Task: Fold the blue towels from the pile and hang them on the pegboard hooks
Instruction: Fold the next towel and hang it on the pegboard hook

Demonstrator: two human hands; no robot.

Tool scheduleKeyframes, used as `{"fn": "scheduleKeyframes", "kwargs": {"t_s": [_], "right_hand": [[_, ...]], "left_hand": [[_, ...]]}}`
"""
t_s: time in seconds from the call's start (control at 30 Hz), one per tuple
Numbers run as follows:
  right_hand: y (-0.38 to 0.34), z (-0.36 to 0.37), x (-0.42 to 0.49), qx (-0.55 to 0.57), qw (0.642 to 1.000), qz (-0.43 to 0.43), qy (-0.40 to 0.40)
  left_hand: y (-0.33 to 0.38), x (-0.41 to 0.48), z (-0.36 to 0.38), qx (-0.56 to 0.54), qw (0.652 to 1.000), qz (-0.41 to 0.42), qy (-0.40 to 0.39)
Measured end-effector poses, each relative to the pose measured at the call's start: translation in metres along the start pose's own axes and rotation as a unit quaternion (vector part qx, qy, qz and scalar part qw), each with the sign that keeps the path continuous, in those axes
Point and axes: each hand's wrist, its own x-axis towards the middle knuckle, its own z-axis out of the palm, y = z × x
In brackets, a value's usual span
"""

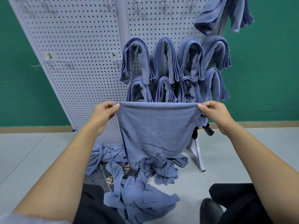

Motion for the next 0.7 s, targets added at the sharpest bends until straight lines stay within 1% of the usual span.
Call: {"fn": "scheduleKeyframes", "kwargs": {"t_s": [0.07, 0.13, 0.23, 0.3, 0.4, 0.6, 0.7], "right_hand": [[-0.004, 0.0, -0.003, 0.112, 0.991, 0.057, -0.034], [-0.006, 0.004, -0.005, 0.179, 0.978, 0.103, -0.038], [-0.01, 0.015, -0.006, 0.212, 0.964, 0.16, -0.021], [-0.016, 0.024, -0.008, 0.217, 0.96, 0.174, -0.023], [-0.026, 0.043, -0.014, 0.213, 0.964, 0.152, -0.052], [-0.042, 0.082, -0.029, 0.137, 0.986, 0.046, -0.084], [-0.044, 0.093, -0.035, 0.125, 0.988, 0.026, -0.085]], "left_hand": [[0.003, -0.001, 0.0, -0.108, 0.993, -0.037, -0.023], [0.005, -0.002, 0.003, -0.16, 0.982, -0.095, -0.011], [0.004, -0.004, 0.014, -0.183, 0.965, -0.185, 0.014], [0.005, -0.007, 0.025, -0.217, 0.954, -0.208, 0.011], [0.012, -0.014, 0.046, -0.233, 0.952, -0.196, -0.013], [0.02, -0.037, 0.09, -0.149, 0.979, -0.124, -0.07], [0.017, -0.041, 0.1, -0.112, 0.985, -0.107, -0.08]]}}
